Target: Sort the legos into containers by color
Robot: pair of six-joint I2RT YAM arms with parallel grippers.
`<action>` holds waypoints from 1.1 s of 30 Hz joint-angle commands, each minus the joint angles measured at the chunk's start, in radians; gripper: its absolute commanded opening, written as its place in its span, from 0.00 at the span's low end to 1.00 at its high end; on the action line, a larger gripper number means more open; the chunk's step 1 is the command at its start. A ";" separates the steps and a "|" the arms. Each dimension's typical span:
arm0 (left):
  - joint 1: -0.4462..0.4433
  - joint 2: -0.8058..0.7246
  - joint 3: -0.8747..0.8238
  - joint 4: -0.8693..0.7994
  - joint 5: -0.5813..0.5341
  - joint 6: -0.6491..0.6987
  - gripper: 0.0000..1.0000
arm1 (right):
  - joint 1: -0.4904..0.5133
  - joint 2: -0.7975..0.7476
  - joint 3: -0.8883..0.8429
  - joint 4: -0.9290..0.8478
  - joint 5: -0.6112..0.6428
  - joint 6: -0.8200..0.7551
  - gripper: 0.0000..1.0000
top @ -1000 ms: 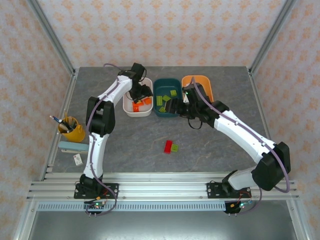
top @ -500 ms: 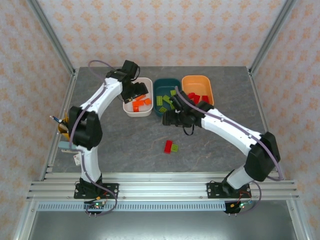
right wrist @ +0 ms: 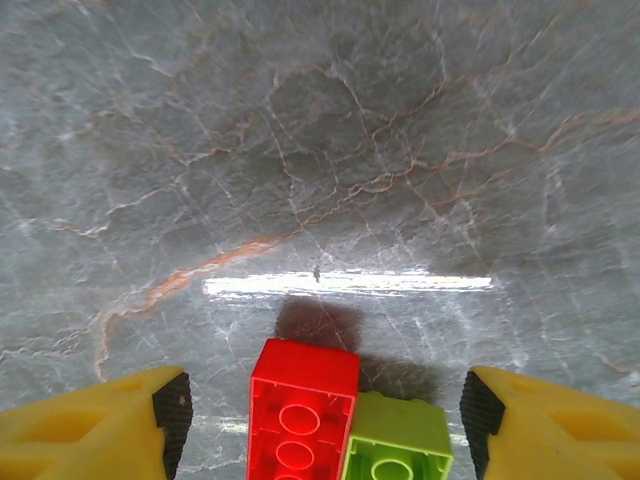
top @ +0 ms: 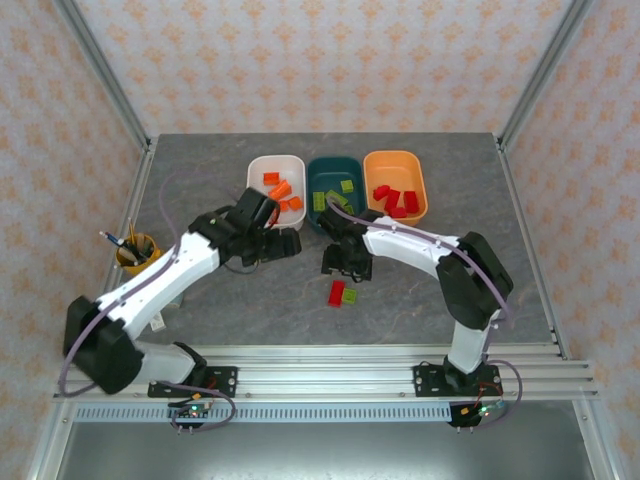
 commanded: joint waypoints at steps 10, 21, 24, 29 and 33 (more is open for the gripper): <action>-0.022 -0.303 -0.212 0.026 0.093 0.007 0.85 | 0.005 0.064 0.014 -0.030 -0.084 0.094 0.66; -0.023 -0.312 -0.251 0.056 0.147 0.009 0.85 | 0.056 0.091 0.028 -0.062 -0.085 0.129 0.61; -0.024 -0.323 -0.269 0.081 0.186 0.012 0.85 | 0.070 0.096 0.029 -0.065 -0.080 0.140 0.58; -0.026 -0.347 -0.303 0.093 0.219 0.006 0.85 | 0.079 0.106 0.028 -0.064 -0.064 0.148 0.48; -0.027 -0.352 -0.311 0.107 0.222 -0.003 0.85 | 0.077 0.115 0.035 -0.059 -0.047 0.141 0.42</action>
